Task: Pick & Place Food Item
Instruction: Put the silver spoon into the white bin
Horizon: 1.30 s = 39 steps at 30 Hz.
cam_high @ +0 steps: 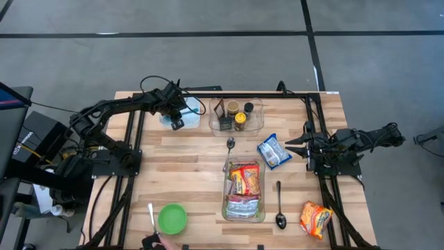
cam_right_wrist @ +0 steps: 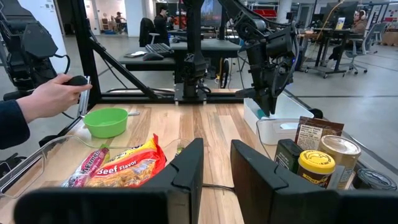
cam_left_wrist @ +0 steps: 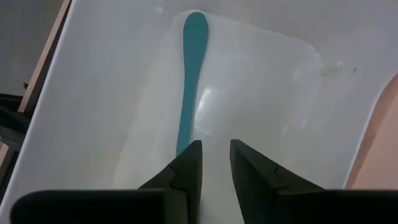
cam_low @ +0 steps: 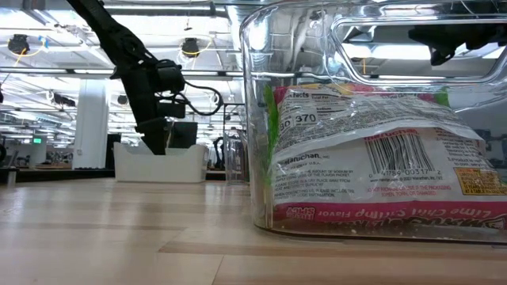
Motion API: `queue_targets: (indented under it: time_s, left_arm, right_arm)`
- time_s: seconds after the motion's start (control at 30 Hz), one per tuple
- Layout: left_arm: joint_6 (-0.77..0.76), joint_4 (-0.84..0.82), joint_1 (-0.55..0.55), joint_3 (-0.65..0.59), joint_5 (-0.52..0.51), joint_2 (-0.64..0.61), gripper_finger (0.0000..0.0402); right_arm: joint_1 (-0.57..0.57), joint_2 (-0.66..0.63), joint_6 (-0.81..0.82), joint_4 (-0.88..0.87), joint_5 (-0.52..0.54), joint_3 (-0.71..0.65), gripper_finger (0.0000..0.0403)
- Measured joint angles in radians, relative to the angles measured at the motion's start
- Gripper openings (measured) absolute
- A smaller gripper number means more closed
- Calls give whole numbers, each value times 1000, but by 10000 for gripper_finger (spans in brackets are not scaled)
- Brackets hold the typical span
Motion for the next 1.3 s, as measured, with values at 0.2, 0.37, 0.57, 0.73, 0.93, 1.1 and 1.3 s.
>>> queue_targets:
  time_s: [0.2, 0.37, 0.57, 0.73, 0.93, 1.1, 1.3]
  left_arm:
    - [1, -1, 0, 0, -1, -6, 77]
    - [2, -22, -15, 0, -5, -62, 76]
    - [2, -70, -72, 0, -5, -178, 76]
    - [2, -112, -167, 0, -4, -285, 76]
    - [2, -196, -298, 0, 58, -342, 76]
    - [2, -238, -406, 0, 143, -344, 76]
    - [2, -307, -569, 0, 146, -344, 76]
  right_arm:
    - [0, 0, 0, 0, 0, 0, 74]
    - [1, 0, 0, 0, 0, 0, 74]
    - [0, 0, 0, 0, 0, 0, 74]
    - [0, 0, 0, 0, 0, 0, 74]
    - [0, 0, 0, 0, 0, 0, 74]
    - [0, 0, 0, 0, 0, 0, 74]
    - [0, 0, 0, 0, 0, 0, 74]
